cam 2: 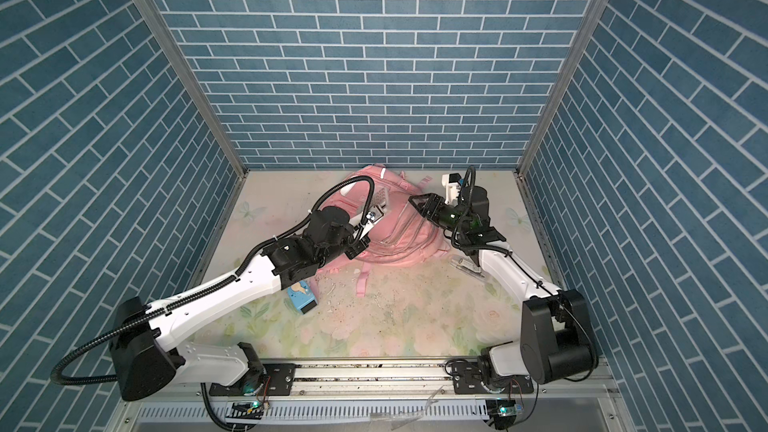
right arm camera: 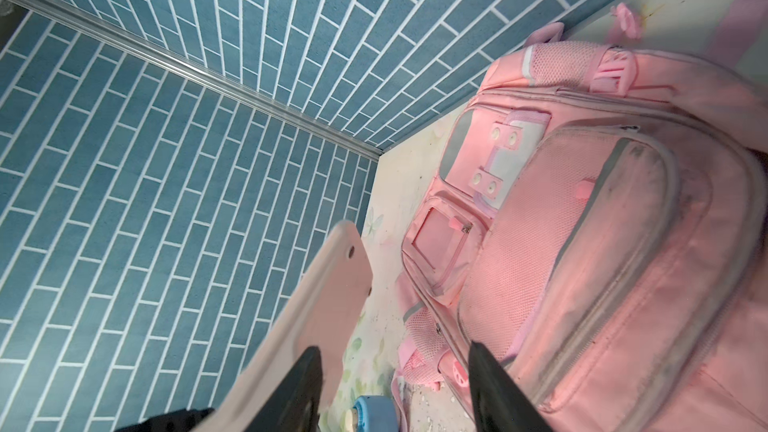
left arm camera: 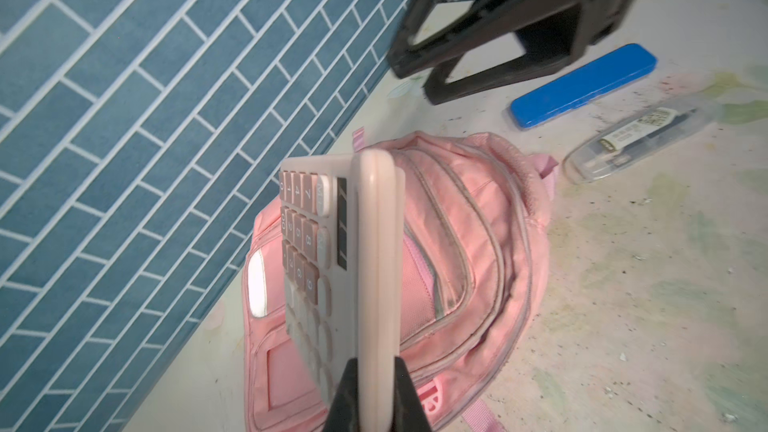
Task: Pack the student bag
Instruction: 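Bring the calculator to the right gripper while the right gripper grasps it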
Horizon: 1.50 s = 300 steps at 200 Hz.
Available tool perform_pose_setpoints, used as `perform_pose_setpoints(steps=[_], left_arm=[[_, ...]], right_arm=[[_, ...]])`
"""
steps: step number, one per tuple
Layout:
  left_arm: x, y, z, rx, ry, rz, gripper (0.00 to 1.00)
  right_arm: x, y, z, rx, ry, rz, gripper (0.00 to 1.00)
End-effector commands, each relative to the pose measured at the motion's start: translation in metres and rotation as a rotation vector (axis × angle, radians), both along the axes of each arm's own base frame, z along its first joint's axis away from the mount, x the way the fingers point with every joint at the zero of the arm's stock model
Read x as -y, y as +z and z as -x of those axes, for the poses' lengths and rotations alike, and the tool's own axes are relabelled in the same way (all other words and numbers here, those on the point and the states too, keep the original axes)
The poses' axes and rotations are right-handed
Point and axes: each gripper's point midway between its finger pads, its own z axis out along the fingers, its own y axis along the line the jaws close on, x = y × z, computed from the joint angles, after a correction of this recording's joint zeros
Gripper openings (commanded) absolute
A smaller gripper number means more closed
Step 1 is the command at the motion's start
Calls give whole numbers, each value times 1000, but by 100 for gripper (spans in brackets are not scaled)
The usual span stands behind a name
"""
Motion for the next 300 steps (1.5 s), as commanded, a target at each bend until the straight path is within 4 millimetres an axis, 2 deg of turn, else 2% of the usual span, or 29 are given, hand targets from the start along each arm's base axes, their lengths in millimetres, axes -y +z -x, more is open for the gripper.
perform_pose_setpoints(steps=[1,51,97,183,227,251,300], left_arm=[[14,22,11,110,-104,6,0],[40,4,30,155,-202,-127,0],[59,-2,36,182,-258,-167,0],[75,3,37,232,-275,-181,0],[84,-1,42,264,-286,-210,0],[87,-1,42,277,-281,-207,0],[89,-7,43,272,-280,-218,0]], right_arm=[[-7,5,1,-61,53,-37,58],[5,-3,5,-69,149,-32,61],[9,-6,15,-81,201,24,63],[13,-48,36,-232,229,77,60],[7,-55,49,-266,260,55,60],[5,-55,53,-274,276,27,52],[3,-55,51,-279,276,-3,22]])
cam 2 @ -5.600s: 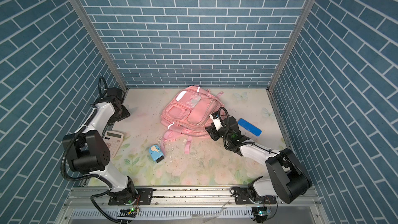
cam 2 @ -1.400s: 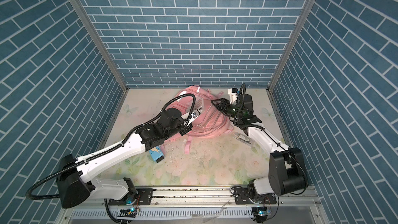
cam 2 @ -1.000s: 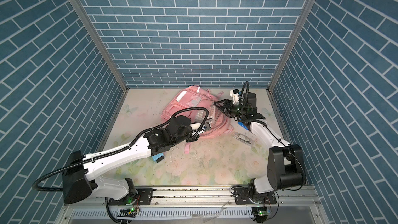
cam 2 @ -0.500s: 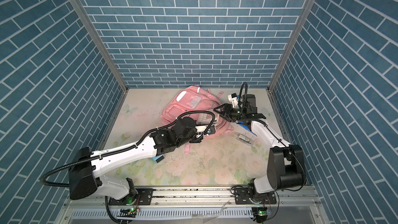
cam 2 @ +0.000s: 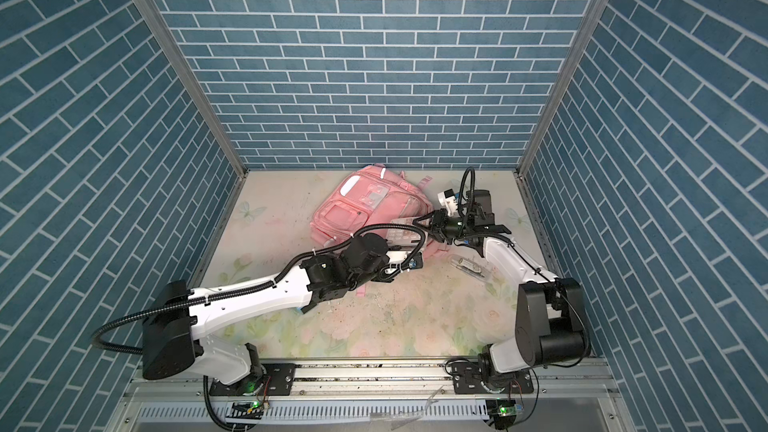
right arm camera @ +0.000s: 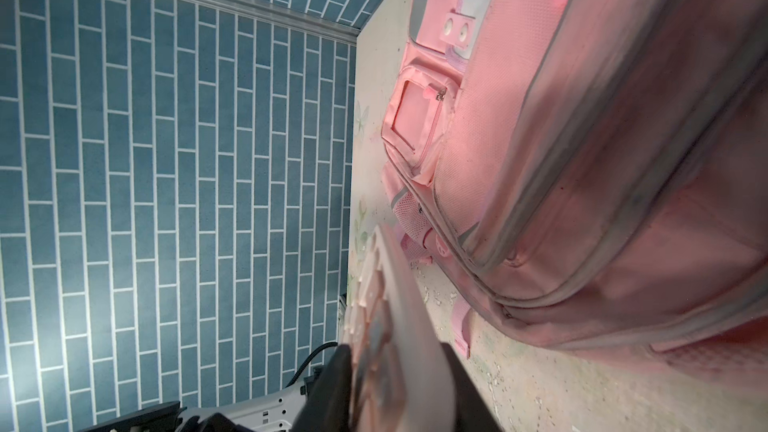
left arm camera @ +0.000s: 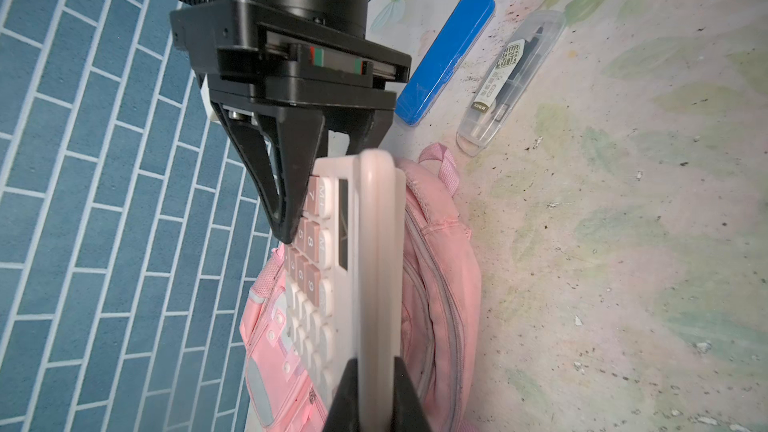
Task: Pack the student bag
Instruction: 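Bring the calculator to the right gripper while the right gripper grasps it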
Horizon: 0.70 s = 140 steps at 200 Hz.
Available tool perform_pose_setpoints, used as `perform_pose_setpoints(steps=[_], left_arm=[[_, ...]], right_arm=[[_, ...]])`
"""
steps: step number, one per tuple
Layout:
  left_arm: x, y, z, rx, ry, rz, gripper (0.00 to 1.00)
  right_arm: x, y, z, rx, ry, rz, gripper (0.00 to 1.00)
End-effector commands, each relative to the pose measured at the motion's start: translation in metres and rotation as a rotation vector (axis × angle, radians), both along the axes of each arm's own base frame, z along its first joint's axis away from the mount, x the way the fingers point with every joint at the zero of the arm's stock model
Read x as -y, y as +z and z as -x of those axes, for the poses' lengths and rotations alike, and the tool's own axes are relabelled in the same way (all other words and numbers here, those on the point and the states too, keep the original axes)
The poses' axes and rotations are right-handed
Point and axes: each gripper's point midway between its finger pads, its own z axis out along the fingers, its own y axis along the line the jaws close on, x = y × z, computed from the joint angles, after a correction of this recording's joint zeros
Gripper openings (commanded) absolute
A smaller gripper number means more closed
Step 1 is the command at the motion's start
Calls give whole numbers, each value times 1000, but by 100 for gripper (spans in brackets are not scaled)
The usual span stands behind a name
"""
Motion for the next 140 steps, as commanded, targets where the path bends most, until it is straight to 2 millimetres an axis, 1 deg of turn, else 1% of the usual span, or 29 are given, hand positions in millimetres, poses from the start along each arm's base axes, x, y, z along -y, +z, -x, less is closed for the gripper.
perform_pose_setpoints(steps=[1,11,20,26,33,43,60,66,105,121,140], left_arm=[[11,36,-6,80,9,104,0],[9,35,-6,80,17,102,0],[6,34,-7,81,28,101,10],[5,34,-7,82,33,101,22],[2,33,-7,84,41,100,31],[-1,32,-8,87,54,105,45],[-8,37,-10,94,90,131,77],[-10,39,-11,96,102,141,86],[-31,52,-11,87,180,230,87],[-43,61,-12,80,236,305,87],[-57,65,-15,0,284,374,87]], right_arm=[[-5,2,9,7,40,-28,22],[-5,2,8,8,37,-30,15],[-6,2,8,8,33,-35,12],[-6,3,7,11,30,-40,9],[-6,2,7,9,26,-46,6],[-6,1,6,6,18,-53,4],[-6,-1,3,2,10,-58,2],[-5,-2,2,-1,8,-56,1],[-1,-6,-8,10,-21,-52,0],[5,-9,-15,20,-56,-37,0],[16,-10,-25,41,-109,-13,0]])
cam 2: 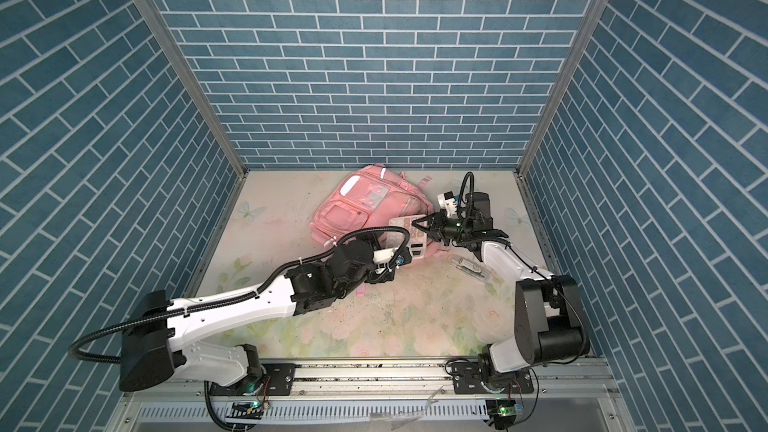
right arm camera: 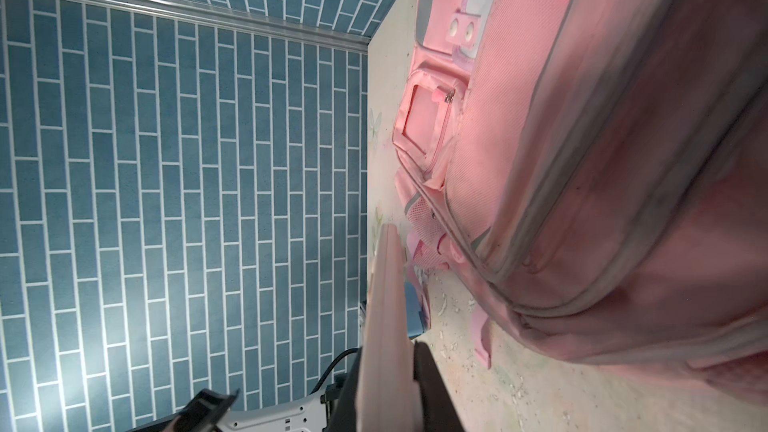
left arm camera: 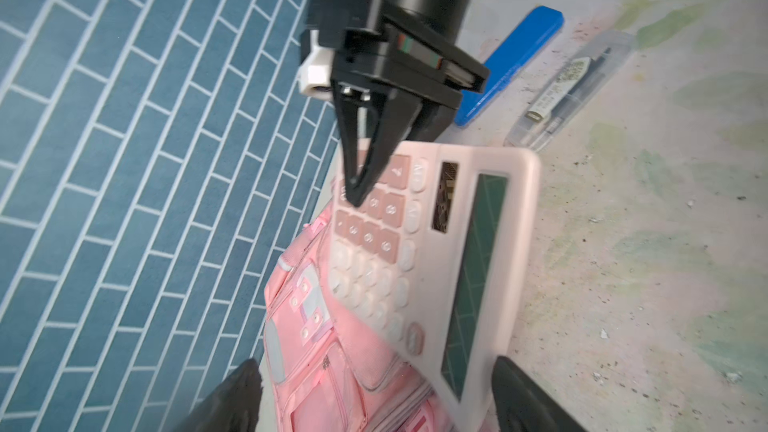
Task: Pack the student bag
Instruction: 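Bring the calculator to the right gripper while the right gripper grasps it, then push the calculator into the backpack opening with right gripper while left holds edge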
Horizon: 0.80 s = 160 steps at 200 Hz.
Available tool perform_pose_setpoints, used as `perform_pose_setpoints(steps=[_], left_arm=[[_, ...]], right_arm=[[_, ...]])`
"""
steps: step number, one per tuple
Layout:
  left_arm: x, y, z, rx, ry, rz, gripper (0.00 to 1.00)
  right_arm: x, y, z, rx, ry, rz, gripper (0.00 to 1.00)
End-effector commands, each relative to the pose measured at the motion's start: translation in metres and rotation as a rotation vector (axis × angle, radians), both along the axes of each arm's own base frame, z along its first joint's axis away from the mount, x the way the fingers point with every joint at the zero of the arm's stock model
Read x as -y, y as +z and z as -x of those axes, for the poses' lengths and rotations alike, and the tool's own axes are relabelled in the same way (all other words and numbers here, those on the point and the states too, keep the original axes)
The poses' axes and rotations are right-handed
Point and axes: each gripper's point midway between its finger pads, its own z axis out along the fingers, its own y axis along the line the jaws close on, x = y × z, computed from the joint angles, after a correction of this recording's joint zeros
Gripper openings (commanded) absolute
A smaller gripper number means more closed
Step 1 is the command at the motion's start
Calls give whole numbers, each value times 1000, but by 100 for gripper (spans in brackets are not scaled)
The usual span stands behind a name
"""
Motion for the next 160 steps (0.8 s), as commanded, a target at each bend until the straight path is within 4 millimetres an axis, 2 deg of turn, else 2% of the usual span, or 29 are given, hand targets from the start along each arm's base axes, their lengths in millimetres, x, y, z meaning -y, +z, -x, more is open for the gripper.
perform_pose_setpoints(steps=[1,44,86,125,160], left_arm=[[-20,35,-12,-32,113,198,87],[-44,20,-35,-293,239,326,87],[-42,-11,-57,-533,383,432,87],[-13,-44,-61,-701,448,431,87],[13,-70,-62,-709,510,335,87]], right_arm=[[13,-4,-15,64,-59,39,0],[44,-2,-30,120,-189,112,0],[96,14,-33,215,-369,202,0],[150,28,-22,292,-570,359,0],[169,42,-7,383,-668,458,0]])
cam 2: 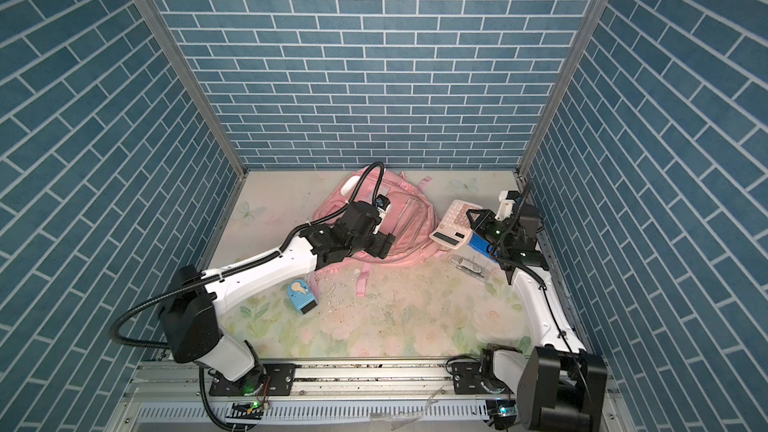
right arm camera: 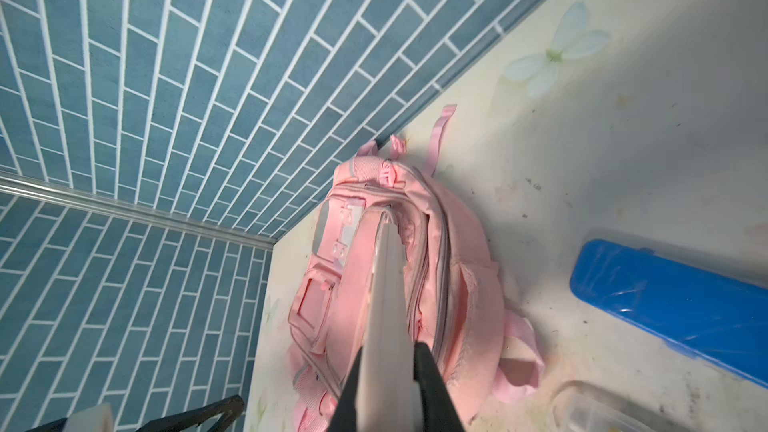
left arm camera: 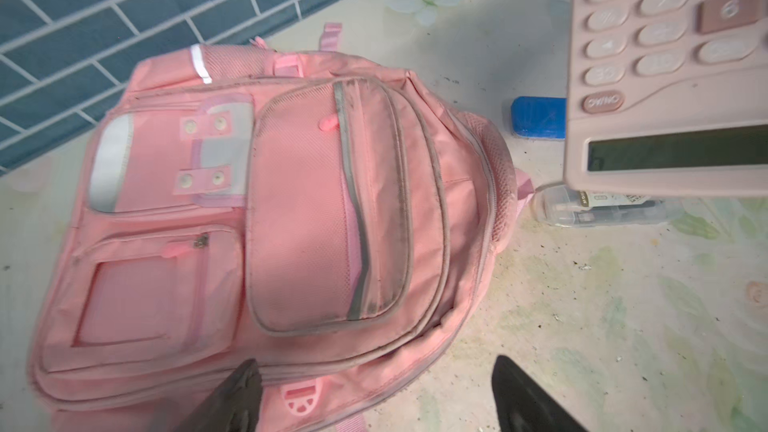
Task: Pack the student bag
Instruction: 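Push the calculator into the backpack opening with right gripper while left holds edge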
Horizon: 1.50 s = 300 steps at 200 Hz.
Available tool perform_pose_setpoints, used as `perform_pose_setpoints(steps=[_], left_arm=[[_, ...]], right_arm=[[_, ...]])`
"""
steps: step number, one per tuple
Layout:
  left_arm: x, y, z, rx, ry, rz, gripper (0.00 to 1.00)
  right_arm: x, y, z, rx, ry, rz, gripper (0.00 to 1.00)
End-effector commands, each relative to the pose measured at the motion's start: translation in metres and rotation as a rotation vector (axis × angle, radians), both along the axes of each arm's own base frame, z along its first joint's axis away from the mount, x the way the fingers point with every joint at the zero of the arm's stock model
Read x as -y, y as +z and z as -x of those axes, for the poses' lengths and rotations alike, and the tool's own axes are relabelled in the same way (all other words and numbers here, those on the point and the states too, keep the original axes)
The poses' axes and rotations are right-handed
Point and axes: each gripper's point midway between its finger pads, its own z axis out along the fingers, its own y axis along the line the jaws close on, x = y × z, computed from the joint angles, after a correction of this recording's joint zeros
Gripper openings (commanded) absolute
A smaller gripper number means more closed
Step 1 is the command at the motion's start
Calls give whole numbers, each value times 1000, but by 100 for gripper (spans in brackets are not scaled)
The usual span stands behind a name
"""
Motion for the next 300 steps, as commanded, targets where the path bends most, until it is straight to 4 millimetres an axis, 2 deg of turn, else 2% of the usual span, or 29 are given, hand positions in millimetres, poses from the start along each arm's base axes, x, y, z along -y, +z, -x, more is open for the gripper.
perform_pose_setpoints(steps=[1,56,82,118,129,139,158,171,185,204,261,300], left_arm=[[13,-14,5,-62,47,-38,87],[20,-49,-29,-69,140,-209,87],[12,-67,-45,-104,201,-247,86],[13,-93,-58,-151,206,-272,85],[7,-101,-60,-169,223,-289,76],[-1,-106,-61,-201,248,-287,59],[-19,-105,-58,-248,321,-240,39],[-29,-99,-52,-273,366,-174,25],[-30,-91,-43,-305,387,-77,11],[-25,-74,-35,-324,403,45,0],[-14,16,-42,-253,454,388,0],[-16,66,-47,-198,452,562,0]], right_arm=[[20,-1,8,34,-96,112,0],[27,-3,22,56,-132,151,0],[26,-5,24,56,-128,148,0],[20,-11,23,47,-109,107,0],[19,-15,24,35,-100,100,0],[18,-18,24,27,-96,98,0],[18,-26,25,13,-94,98,0],[16,-31,24,4,-87,94,0],[14,-35,21,-5,-73,87,0],[9,-34,16,-3,-47,90,0],[-9,-26,10,42,4,150,0],[-36,-15,7,110,60,137,0]])
